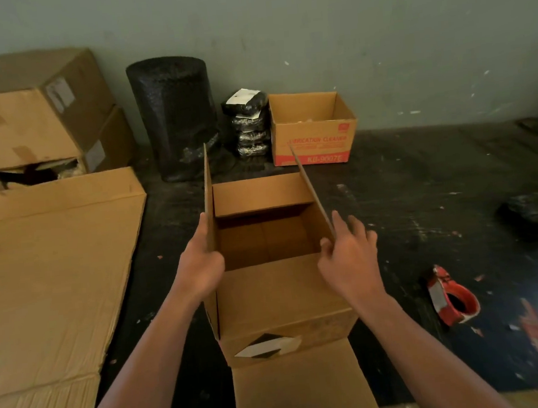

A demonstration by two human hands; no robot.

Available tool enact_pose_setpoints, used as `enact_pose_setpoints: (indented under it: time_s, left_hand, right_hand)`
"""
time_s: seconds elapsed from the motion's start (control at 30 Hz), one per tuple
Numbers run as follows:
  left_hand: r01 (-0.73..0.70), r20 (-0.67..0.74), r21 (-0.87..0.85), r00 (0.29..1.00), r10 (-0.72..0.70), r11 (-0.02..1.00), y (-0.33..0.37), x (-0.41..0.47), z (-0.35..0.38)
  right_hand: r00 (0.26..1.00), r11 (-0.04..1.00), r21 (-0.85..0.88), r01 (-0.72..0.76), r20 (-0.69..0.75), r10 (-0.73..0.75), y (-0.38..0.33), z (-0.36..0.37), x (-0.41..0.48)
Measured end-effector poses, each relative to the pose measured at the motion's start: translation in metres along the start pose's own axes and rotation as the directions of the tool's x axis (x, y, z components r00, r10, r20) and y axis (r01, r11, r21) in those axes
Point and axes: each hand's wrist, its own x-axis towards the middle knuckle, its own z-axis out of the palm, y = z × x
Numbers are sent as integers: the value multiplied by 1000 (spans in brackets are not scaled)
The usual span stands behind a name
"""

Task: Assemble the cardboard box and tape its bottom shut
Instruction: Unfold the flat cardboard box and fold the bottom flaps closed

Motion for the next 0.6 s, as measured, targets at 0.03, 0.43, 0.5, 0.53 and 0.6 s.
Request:
enact_pose_setpoints:
  time_s: [0.03, 0.43, 0.5, 0.53, 0.6]
  left_hand:
    - [6, 4, -17, 1000, -6, 1000, 0, 0, -1]
    - [38, 101, -150, 995, -23, 988, -6, 8, 21]
    - [58, 150, -127, 988, -39, 990, -14, 13, 35]
    - [55, 168, -64, 985, -43, 996, -17, 16, 44]
    - [20, 190, 151, 981, -49, 988, -25, 22, 61]
  right_hand:
    - [994, 997, 57, -53, 98, 47, 1, -1, 4]
    - [872, 983, -44, 176, 471, -135, 34, 52, 10]
    - [874, 984, -43, 176, 466, -136, 40, 52, 17]
    - [876, 986, -31, 161, 465, -129, 43, 52, 21]
    - [872, 992, 18, 124, 476, -118, 49, 55, 26]
